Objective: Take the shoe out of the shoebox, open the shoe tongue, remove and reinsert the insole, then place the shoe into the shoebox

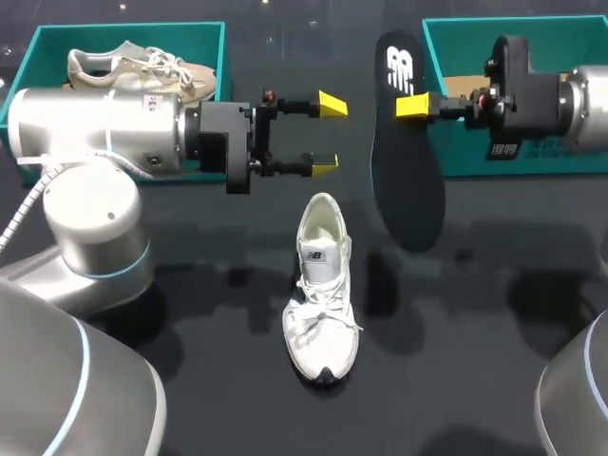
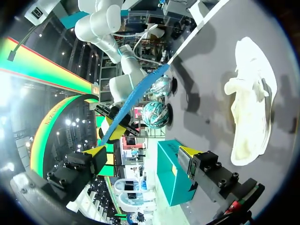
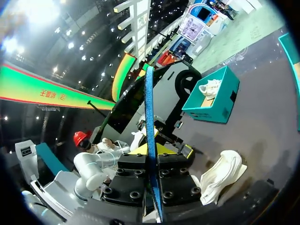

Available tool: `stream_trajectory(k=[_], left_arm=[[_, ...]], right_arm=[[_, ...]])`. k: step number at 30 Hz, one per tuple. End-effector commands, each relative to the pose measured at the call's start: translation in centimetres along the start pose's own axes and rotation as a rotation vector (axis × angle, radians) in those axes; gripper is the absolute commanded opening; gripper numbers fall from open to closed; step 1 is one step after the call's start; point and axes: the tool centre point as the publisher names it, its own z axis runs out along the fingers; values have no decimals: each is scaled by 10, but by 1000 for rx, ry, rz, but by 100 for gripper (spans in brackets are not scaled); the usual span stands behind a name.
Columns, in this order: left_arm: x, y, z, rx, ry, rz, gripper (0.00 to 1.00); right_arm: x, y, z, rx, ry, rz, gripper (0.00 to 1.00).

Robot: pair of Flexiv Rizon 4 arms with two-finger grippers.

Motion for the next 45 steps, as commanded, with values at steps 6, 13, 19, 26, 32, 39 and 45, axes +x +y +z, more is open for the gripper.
stream_trajectory(k=[6, 13, 19, 26, 32, 39, 45], left_arm=[[0, 6, 8, 16, -19, 7, 100], [7, 5, 18, 25, -13, -23, 100], [2, 6, 35, 29, -41, -31, 100], [2, 6, 35, 29, -41, -31, 100], [3, 8, 41, 30, -51, -34, 100], [3, 18, 56, 21, -62, -23, 96], [2, 27, 61, 1, -57, -15, 75]], right_arm=[[-28, 11, -1, 7, -110, 232, 0], [-38, 19, 4, 3, -125, 357, 0], [-62, 42, 6, -27, -174, 520, 0], [-62, 42, 4, -34, -216, 517, 0], [-71, 47, 8, -18, -198, 546, 0], [-97, 53, 13, -18, -104, 669, 0], [-106, 56, 17, -2, -97, 672, 0]])
